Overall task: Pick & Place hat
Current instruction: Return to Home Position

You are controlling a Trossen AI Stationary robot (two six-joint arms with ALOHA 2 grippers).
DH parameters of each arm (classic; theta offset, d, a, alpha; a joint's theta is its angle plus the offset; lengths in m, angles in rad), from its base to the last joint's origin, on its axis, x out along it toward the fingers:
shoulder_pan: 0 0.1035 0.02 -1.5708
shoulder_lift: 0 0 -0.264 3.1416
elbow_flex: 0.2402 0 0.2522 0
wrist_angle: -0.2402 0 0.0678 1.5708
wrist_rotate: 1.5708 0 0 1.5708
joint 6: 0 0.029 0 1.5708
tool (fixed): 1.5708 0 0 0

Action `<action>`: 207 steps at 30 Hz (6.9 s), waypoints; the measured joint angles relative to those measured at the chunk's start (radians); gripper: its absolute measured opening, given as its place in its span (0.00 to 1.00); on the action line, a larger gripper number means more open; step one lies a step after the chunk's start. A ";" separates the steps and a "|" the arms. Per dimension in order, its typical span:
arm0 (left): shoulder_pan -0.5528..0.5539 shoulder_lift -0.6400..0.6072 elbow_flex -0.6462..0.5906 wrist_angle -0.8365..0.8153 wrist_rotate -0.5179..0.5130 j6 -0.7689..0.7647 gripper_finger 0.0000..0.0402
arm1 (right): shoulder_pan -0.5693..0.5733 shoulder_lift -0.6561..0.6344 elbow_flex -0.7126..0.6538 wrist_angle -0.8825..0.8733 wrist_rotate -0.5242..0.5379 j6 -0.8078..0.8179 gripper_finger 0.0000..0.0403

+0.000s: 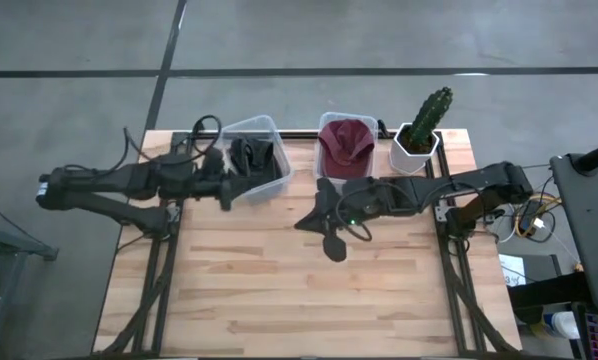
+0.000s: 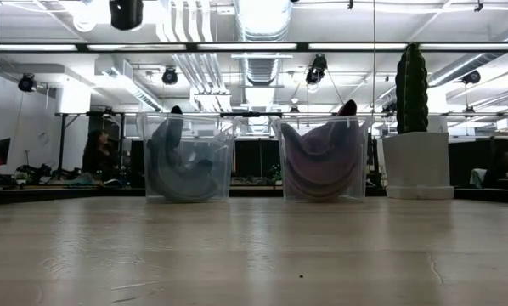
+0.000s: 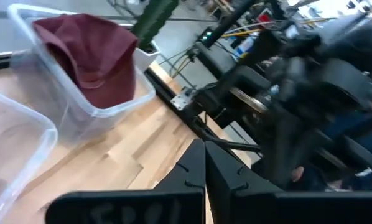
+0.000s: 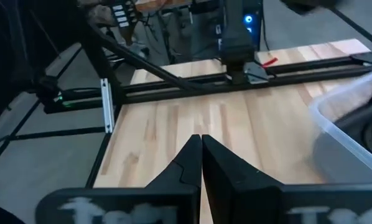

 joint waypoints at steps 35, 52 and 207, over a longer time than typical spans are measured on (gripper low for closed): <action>-0.134 -0.288 -0.173 -0.046 -0.049 0.189 0.00 | -0.003 -0.792 -0.797 0.120 0.212 -0.020 0.02; -0.192 -0.377 -0.634 0.534 0.108 0.388 0.00 | -0.008 -0.930 -1.047 0.333 -0.058 -0.094 0.02; -0.230 -0.870 -0.969 0.332 0.114 0.623 0.00 | -0.023 -1.502 -1.407 0.321 0.031 -0.148 0.02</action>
